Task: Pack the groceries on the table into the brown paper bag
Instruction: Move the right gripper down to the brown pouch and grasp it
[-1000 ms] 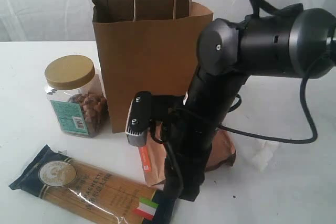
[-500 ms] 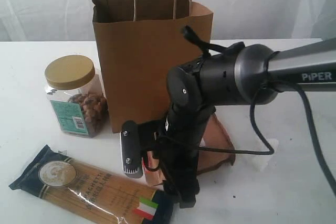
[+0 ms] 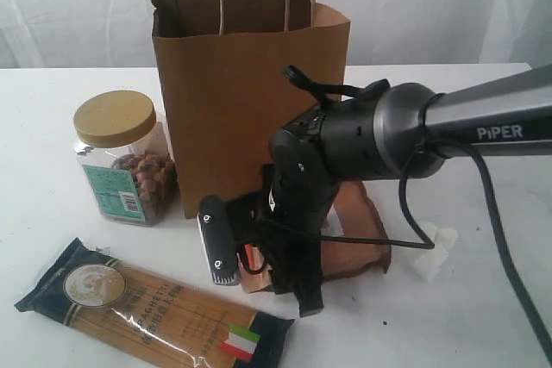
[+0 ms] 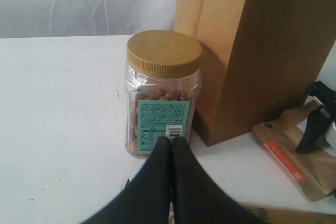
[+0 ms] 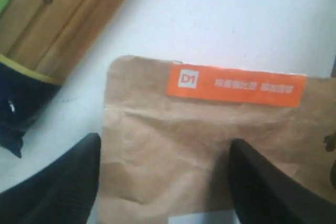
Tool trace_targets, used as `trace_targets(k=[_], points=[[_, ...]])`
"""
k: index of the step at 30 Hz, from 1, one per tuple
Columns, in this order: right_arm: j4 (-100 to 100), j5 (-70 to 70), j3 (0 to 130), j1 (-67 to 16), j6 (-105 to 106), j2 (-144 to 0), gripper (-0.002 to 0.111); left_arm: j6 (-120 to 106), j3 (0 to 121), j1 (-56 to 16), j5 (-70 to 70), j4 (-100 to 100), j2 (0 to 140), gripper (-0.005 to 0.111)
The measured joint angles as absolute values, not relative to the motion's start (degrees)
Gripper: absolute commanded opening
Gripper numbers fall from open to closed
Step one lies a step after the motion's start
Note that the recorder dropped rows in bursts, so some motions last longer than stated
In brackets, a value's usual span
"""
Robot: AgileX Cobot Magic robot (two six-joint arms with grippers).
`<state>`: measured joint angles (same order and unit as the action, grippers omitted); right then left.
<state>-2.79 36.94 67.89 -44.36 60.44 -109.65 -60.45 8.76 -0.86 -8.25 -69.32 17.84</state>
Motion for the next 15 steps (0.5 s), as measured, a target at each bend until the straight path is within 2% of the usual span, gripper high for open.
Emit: trace_targets(k=[1, 5, 6, 15], points=[[-3.7, 36.9, 67.9, -44.5, 60.3, -109.6, 0.039, -60.5, 8.8, -0.9, -8.3, -69.3, 17.8, 0.000], [-4.2, 36.9, 67.9, -44.6, 58.6, -109.6, 0.014, -60.5, 8.8, -0.9, -8.3, -69.3, 17.8, 0.000], [-4.3, 37.1, 67.9, -44.6, 58.2, -109.6, 0.001, -60.5, 8.8, -0.9, -8.3, -69.3, 17.8, 0.000], [-5.2, 39.3, 67.9, -49.0, 52.3, -105.2, 0.000, -60.5, 8.8, -0.9, -8.3, -69.3, 17.8, 0.000]])
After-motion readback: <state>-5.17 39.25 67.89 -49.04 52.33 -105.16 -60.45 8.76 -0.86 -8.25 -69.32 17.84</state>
